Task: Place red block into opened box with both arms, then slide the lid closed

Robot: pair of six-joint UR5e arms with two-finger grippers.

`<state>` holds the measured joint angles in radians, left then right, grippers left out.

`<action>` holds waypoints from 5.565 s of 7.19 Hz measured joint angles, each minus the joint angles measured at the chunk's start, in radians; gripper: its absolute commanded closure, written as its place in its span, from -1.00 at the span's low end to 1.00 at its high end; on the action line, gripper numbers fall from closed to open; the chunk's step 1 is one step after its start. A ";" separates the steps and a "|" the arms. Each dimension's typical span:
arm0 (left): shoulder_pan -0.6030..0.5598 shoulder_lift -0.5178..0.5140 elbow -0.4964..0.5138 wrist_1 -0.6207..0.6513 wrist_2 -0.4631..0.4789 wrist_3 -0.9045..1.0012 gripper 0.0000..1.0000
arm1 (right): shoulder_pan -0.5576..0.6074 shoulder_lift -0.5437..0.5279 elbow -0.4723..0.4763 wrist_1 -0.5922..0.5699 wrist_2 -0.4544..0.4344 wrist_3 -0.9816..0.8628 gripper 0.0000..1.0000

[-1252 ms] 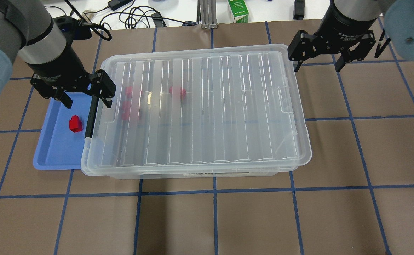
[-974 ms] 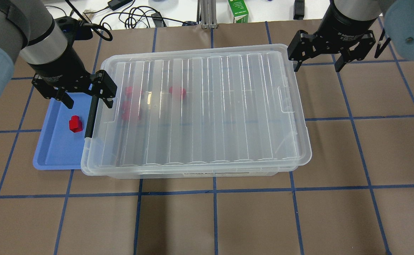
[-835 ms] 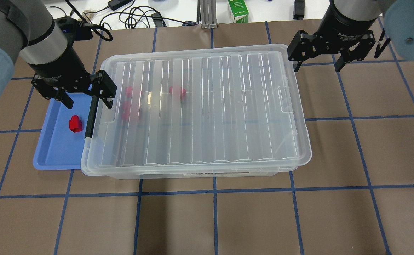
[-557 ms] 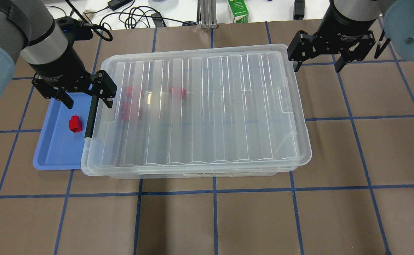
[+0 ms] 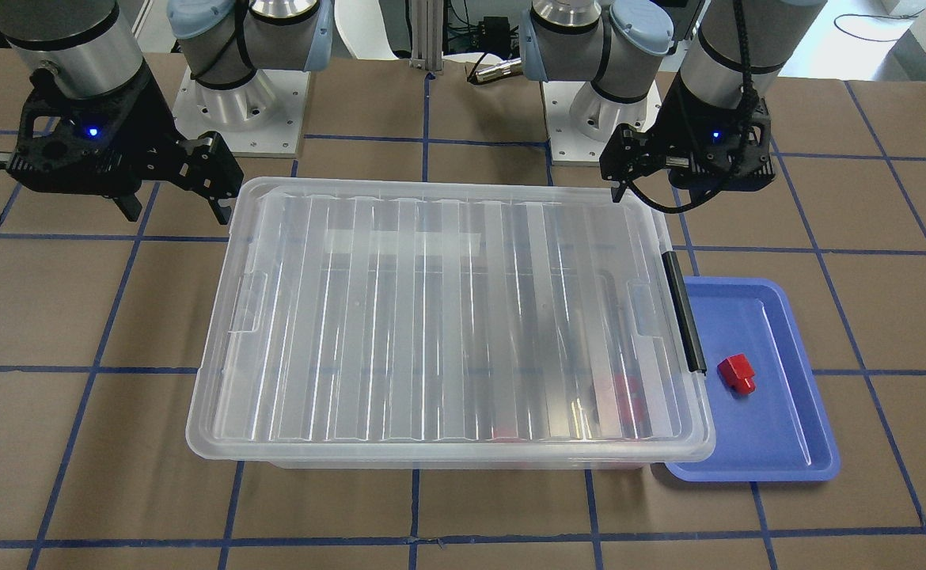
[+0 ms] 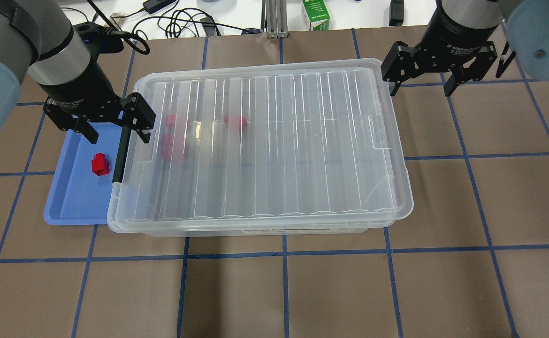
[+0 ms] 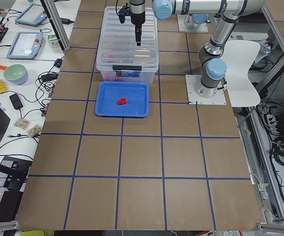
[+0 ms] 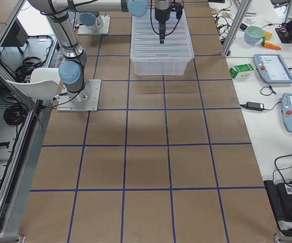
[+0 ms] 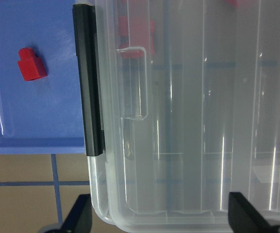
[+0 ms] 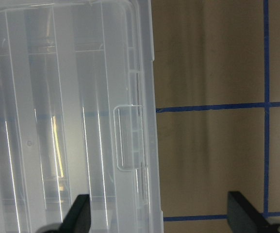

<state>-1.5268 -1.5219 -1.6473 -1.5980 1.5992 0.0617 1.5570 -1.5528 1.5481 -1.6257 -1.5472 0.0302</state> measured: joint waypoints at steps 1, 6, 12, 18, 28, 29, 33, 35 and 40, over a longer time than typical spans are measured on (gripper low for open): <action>0.002 0.002 0.001 -0.001 -0.001 0.000 -1.00 | -0.001 0.003 -0.001 0.001 0.002 -0.001 -1.00; 0.141 -0.016 0.003 0.028 -0.001 0.132 -1.00 | -0.011 0.100 0.056 -0.101 -0.004 -0.045 -1.00; 0.401 -0.212 -0.030 0.219 -0.001 0.256 -1.00 | -0.014 0.217 0.116 -0.258 -0.014 -0.085 -1.00; 0.405 -0.468 -0.119 0.525 -0.001 0.251 -1.00 | -0.087 0.217 0.121 -0.262 -0.016 -0.189 -1.00; 0.386 -0.511 -0.107 0.541 -0.002 0.253 1.00 | -0.238 0.206 0.118 -0.259 -0.016 -0.359 -1.00; 0.383 -0.486 -0.085 0.529 0.001 0.257 1.00 | -0.249 0.205 0.117 -0.259 -0.016 -0.372 -1.00; 0.310 -0.334 0.179 0.160 -0.001 0.249 1.00 | -0.304 0.204 0.115 -0.257 -0.016 -0.434 -1.00; 0.219 -0.277 0.247 0.054 -0.001 0.189 1.00 | -0.326 0.204 0.111 -0.251 -0.016 -0.479 -1.00; 0.012 -0.276 0.150 0.089 -0.004 -0.006 1.00 | -0.349 0.204 0.106 -0.251 -0.045 -0.523 -1.00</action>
<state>-1.5149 -1.7983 -1.4973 -1.5085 1.5954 0.0560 1.2077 -1.3493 1.6542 -1.8766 -1.5922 -0.4929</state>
